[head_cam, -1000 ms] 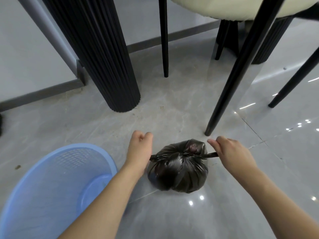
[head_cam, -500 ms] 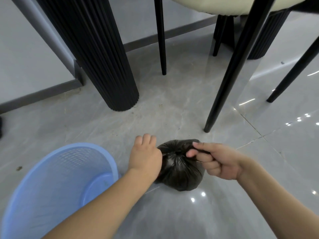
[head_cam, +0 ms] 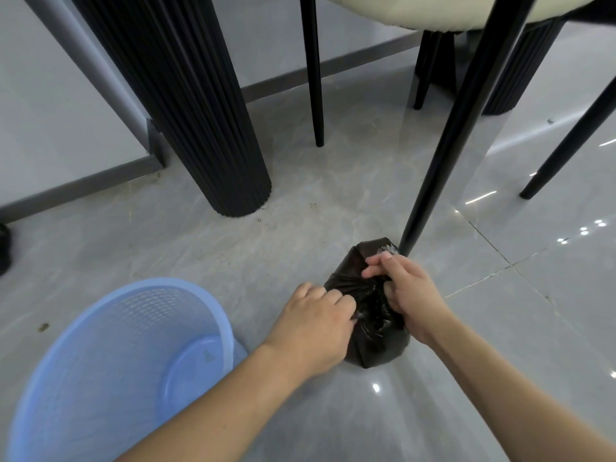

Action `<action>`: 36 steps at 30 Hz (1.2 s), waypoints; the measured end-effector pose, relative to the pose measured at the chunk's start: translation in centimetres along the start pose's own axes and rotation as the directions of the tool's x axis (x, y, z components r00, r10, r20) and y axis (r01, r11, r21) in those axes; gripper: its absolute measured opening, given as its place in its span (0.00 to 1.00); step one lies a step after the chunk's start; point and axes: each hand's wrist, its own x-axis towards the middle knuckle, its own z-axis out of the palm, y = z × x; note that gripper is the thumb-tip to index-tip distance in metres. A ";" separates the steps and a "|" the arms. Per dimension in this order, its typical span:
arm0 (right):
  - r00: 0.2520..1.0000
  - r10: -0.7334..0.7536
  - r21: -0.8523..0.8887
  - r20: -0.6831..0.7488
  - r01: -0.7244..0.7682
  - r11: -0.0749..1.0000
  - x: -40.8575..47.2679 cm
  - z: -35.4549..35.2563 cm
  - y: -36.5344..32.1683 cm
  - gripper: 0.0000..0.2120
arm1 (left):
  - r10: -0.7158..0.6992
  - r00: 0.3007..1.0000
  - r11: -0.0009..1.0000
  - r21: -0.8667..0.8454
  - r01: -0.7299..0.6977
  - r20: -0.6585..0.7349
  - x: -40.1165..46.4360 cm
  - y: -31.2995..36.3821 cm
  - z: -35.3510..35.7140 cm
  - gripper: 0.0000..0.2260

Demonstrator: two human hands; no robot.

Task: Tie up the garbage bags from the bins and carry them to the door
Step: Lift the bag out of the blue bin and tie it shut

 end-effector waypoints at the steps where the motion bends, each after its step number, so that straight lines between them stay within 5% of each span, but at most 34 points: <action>1: 0.999 -0.051 -0.169 0.009 0.052 0.984 -0.1 0.1 0.0 0.13 | -0.016 0.999 0.999 -0.038 0.015 -0.027 0.1 -0.3 -0.3 0.10; 5: 0.981 -0.156 -0.674 0.114 0.191 0.713 -0.7 0.0 -0.1 0.15 | -0.214 0.972 0.955 -0.229 0.188 -0.096 0.8 -2.3 -0.7 0.08; 11: 0.938 -0.089 -0.849 0.336 0.342 0.403 -1.6 0.5 -2.1 0.17 | -0.364 0.924 0.872 -0.389 0.296 -0.114 2.1 -3.3 -0.4 0.08; 13: 0.913 -0.094 -0.855 0.398 0.406 0.322 -1.9 0.8 -2.4 0.17 | -0.422 0.902 0.733 -0.620 0.280 -0.091 2.6 -3.4 -0.3 0.08; 15: 0.872 -0.125 -0.827 0.473 0.489 0.277 -2.2 0.9 -2.5 0.15 | -0.472 0.881 0.466 -0.843 0.268 0.019 2.7 -3.5 -0.1 0.08; 18: 0.800 -0.169 -0.749 0.576 0.599 0.283 -2.4 0.3 -2.7 0.12 | -0.478 0.868 0.271 -0.917 0.293 0.135 2.8 -3.1 0.7 0.09; 21: 0.777 -0.202 -0.715 0.597 0.629 0.305 -2.3 -0.4 -2.3 0.16 | -0.443 0.889 0.273 -0.927 0.257 0.116 2.9 -2.3 1.4 0.09; 24: 0.783 -0.280 -0.734 0.555 0.619 0.278 -2.3 -1.1 -1.5 0.11 | -0.406 0.912 0.386 -0.891 0.237 0.067 3.0 -2.0 1.4 0.10; 31: 0.722 -0.512 -0.796 0.465 0.594 0.115 -2.2 -0.8 -2.4 0.09 | -0.451 0.890 0.549 -0.807 0.218 -0.066 3.1 -2.7 1.5 0.09; 36: 0.688 -0.435 -0.707 0.581 0.691 0.148 -2.2 -0.6 -2.5 0.13 | -0.401 0.914 0.413 -0.902 0.127 -0.055 3.4 -2.1 1.5 0.11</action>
